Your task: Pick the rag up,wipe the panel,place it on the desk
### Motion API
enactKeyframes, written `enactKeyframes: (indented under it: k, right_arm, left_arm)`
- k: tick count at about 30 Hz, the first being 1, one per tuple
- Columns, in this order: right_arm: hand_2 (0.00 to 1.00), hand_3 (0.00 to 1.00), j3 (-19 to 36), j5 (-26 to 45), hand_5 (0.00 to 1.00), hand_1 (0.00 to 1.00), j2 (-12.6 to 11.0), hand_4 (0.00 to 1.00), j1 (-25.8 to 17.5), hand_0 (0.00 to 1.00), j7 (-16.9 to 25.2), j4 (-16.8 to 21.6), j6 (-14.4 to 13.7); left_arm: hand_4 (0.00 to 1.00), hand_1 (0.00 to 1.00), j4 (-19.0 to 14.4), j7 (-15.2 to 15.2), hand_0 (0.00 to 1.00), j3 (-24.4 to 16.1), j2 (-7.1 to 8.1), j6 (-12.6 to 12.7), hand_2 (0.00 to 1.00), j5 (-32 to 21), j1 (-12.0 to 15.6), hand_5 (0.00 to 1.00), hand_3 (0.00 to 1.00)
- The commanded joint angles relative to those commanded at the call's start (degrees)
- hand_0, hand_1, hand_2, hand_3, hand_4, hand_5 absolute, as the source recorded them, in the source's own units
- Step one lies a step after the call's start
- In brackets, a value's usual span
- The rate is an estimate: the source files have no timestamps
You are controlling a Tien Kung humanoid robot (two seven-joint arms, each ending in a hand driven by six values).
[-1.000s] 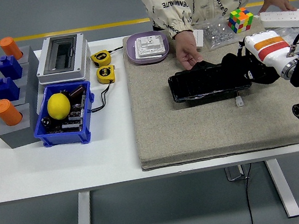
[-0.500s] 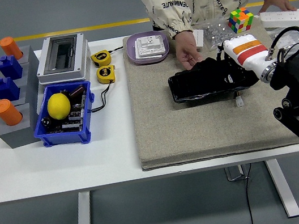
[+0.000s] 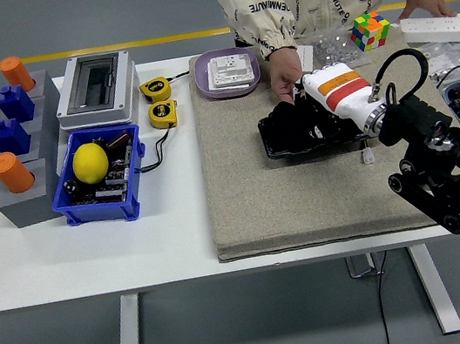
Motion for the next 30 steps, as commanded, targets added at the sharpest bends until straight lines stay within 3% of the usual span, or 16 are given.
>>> enactKeyframes:
  k: [15,30]
  right_arm:
    - [0.374,0.380,-5.1,0.7,0.019,0.304,4.1,0.954,2.3,0.270,-0.3,1.4,0.3]
    - [0.374,0.380,-6.0,0.5,0.016,0.307,3.8,0.953,2.1,0.270,-0.4,1.4,0.5]
  left_arm:
    - [0.614,0.658,0.0,0.0,0.634,0.3,0.30,0.0,0.686,0.0,0.1,0.509,0.574]
    - [0.615,0.658,0.0,0.0,0.634,0.5,0.37,0.0,0.684,0.0,0.4,0.509,0.575]
